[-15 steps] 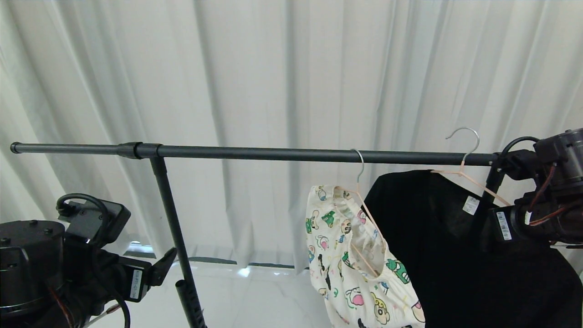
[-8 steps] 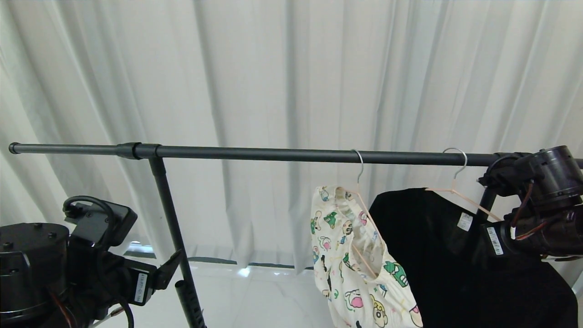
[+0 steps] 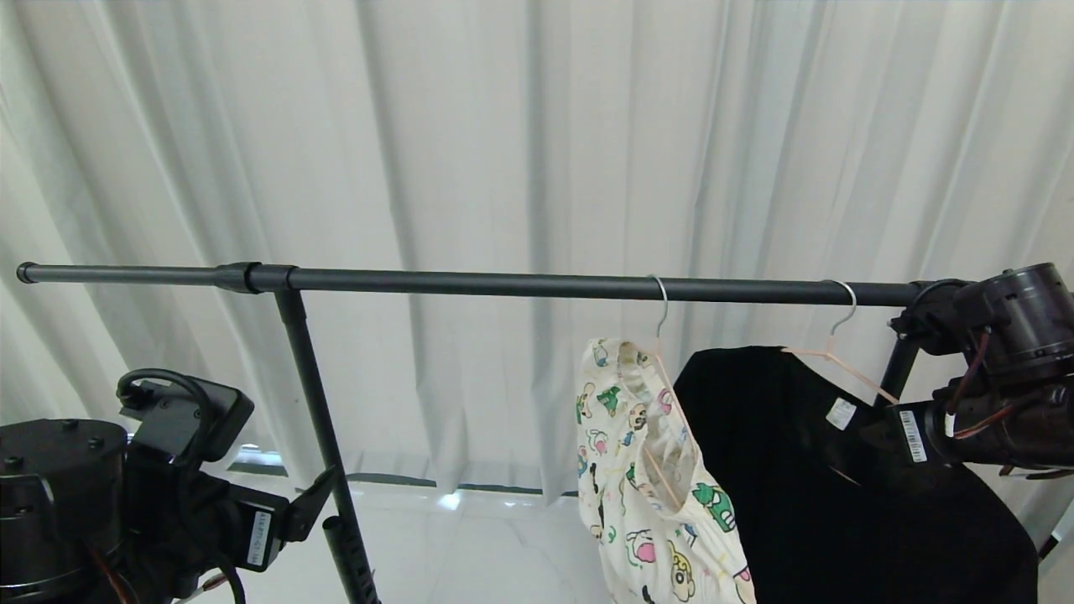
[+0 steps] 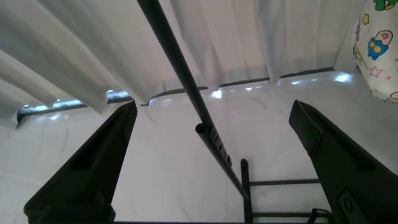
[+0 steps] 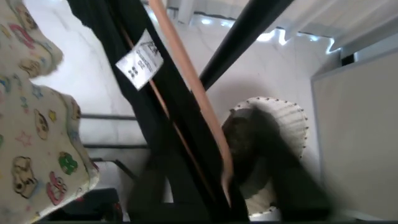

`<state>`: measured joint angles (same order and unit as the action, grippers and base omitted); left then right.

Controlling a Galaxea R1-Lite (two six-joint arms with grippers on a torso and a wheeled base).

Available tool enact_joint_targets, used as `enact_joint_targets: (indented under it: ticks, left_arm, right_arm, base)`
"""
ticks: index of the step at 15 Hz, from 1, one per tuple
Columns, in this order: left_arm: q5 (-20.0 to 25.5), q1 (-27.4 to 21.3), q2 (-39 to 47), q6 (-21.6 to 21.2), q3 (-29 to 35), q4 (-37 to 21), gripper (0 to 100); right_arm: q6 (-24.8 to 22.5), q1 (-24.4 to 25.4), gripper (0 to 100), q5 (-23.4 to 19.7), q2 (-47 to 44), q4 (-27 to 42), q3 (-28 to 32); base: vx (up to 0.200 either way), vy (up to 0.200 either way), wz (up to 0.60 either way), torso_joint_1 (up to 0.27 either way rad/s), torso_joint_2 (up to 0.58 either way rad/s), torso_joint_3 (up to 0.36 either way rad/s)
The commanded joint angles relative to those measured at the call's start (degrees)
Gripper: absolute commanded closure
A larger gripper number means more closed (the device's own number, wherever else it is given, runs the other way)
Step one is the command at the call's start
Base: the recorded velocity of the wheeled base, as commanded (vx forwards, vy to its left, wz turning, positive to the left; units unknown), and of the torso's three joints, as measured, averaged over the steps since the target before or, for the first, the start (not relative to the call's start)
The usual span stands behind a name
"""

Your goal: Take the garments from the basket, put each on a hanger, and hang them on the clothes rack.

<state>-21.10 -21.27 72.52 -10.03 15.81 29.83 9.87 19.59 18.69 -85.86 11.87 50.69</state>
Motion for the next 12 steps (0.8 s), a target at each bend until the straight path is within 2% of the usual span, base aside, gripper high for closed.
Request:
enact_joint_targets:
  ticks: [1, 3, 5, 6, 12]
  left_arm:
    - [-0.69, 0.00, -0.19, 0.01, -0.96, 0.05, 0]
    - [-1.66, 0.00, -1.07, 0.10, -2.28, 0.05, 0]
    - [-1.66, 0.00, -2.30, 0.01, -3.15, 0.05, 0]
    - [-1.66, 0.00, -2.56, 0.01, -3.33, 0.05, 0]
    - [-1.75, 0.35, -2.74, 0.19, -3.15, 0.05, 0]
  right_arm:
    - [2.52, 1.68, 0, -0.49, 5.70, 0.26, 0.02]
    - [2.96, 2.73, 0, -0.58, 11.94, 2.45, -0.06]
    - [2.87, 2.73, 0, -0.67, 17.83, 10.19, 0.02]
    - [2.87, 2.56, 0, -0.85, 20.20, 14.41, -0.15]
    - [2.52, 1.94, 0, 0.12, 23.19, 24.95, -0.68]
  base:
    - [0.000, 0.000, 0.00, 0.000, 0.00, 0.000]
    - [0.000, 0.000, 0.00, 0.000, 0.00, 0.000]
    - [0.000, 0.000, 0.00, 0.000, 0.00, 0.000]
    - [-0.200, 0.000, 0.00, 0.002, 0.00, 0.002]
    - [-0.200, 0.000, 0.00, -0.003, 0.00, 0.002]
